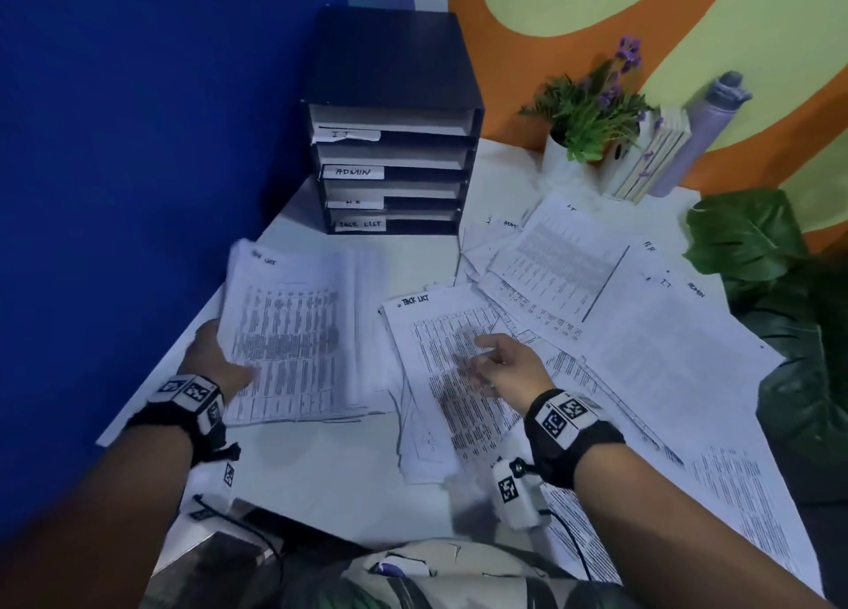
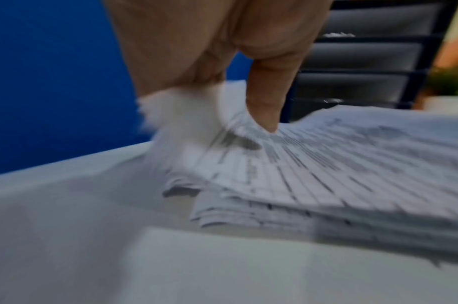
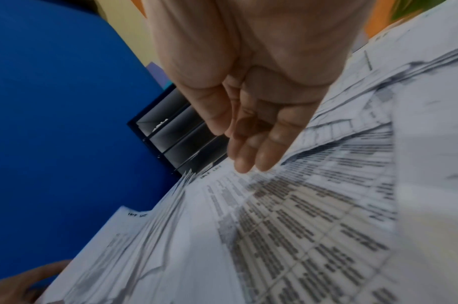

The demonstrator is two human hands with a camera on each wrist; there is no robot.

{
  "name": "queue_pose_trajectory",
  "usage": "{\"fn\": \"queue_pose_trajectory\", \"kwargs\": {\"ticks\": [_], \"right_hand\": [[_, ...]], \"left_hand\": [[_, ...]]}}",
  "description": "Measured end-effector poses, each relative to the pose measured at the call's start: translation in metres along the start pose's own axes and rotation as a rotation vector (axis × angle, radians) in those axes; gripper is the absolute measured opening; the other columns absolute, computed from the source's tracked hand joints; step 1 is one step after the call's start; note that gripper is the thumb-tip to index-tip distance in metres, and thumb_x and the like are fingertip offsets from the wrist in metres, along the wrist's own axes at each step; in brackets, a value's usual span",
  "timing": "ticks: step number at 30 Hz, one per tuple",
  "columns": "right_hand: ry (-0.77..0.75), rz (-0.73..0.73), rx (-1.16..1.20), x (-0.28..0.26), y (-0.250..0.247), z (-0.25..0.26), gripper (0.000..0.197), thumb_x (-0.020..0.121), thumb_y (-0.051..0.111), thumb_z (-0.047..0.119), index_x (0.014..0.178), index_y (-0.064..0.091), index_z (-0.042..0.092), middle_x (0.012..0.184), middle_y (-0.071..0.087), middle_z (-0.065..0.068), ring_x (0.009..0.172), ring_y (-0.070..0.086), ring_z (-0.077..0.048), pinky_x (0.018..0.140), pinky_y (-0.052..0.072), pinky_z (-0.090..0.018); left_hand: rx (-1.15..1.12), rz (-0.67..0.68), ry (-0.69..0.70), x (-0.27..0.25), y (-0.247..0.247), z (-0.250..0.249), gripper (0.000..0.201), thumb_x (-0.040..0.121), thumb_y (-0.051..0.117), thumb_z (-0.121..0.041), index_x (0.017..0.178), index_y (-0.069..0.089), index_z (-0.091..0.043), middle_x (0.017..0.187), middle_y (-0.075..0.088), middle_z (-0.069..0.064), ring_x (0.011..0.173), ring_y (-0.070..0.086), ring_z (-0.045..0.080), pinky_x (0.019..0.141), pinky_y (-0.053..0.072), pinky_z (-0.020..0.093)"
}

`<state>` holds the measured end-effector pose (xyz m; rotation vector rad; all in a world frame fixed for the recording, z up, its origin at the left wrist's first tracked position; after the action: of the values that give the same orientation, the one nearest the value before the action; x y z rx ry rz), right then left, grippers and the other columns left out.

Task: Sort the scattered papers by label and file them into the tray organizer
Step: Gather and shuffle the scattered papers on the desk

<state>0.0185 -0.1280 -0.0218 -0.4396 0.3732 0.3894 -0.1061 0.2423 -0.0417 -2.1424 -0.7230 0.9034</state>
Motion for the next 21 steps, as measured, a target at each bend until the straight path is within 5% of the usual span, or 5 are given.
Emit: {"fn": "queue_pose_trajectory", "kwargs": {"ticks": [3,6,9,14,21], "right_hand": [[0.017,-0.069,-0.057,-0.001,-0.019,-0.016,0.018,0.093,0.054,0.012,0.109,0.057,0.02,0.09,0.067,-0.002,0.079,0.068,-0.016,0.072,0.056,-0.031],[0.066,-0.136,-0.107,-0.002,-0.041,-0.037,0.017,0.09,0.055,0.014,0.102,0.059,0.025,0.094,0.069,-0.007,0.086,0.068,-0.026,0.078,0.054,-0.038],[0.111,-0.228,-0.193,-0.006,-0.068,-0.059,0.016,0.089,0.057,0.017,0.1,0.061,0.027,0.098,0.069,-0.003,0.093,0.067,-0.023,0.085,0.053,-0.036],[0.263,-0.357,-0.458,-0.023,-0.13,-0.098,0.027,0.091,0.049,0.012,0.109,0.065,0.023,0.113,0.066,-0.003,0.101,0.061,-0.021,0.081,0.047,-0.024],[0.557,-0.676,-0.385,-0.061,-0.205,-0.156,0.039,0.093,0.051,0.02,0.132,0.049,0.016,0.135,0.041,-0.019,0.115,0.05,-0.039,0.093,0.042,-0.038]], "left_hand": [[0.188,-0.118,0.076,-0.004,0.016,-0.025,0.093,0.075,0.078,-0.017,0.149,0.022,-0.025,0.152,0.022,0.01,0.135,0.027,0.036,0.109,0.03,0.051],[0.084,-0.153,0.289,-0.018,0.043,-0.068,0.064,0.082,0.069,-0.01,0.139,0.043,-0.024,0.141,0.039,0.009,0.125,0.04,0.034,0.105,0.037,0.046],[-0.132,0.038,0.408,-0.038,0.083,-0.111,0.044,0.085,0.064,-0.003,0.127,0.055,-0.011,0.12,0.06,0.011,0.108,0.059,0.031,0.093,0.048,0.036],[0.118,0.388,0.225,-0.062,0.151,-0.135,0.047,0.088,0.061,-0.025,0.129,0.053,-0.005,0.127,0.059,0.014,0.106,0.061,0.032,0.09,0.051,0.034],[0.243,0.188,0.106,-0.069,0.185,-0.146,0.092,0.074,0.076,-0.033,0.148,0.025,-0.012,0.138,0.044,0.022,0.126,0.046,0.037,0.1,0.045,0.04]]}}
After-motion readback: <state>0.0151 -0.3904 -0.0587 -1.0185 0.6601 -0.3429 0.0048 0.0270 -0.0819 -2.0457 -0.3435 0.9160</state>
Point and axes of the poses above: each hand's wrist, its own x-axis towards the middle knuckle, its own y-axis out of the palm, z = x × y, the point moved 3 cm from there along x, towards the middle knuckle
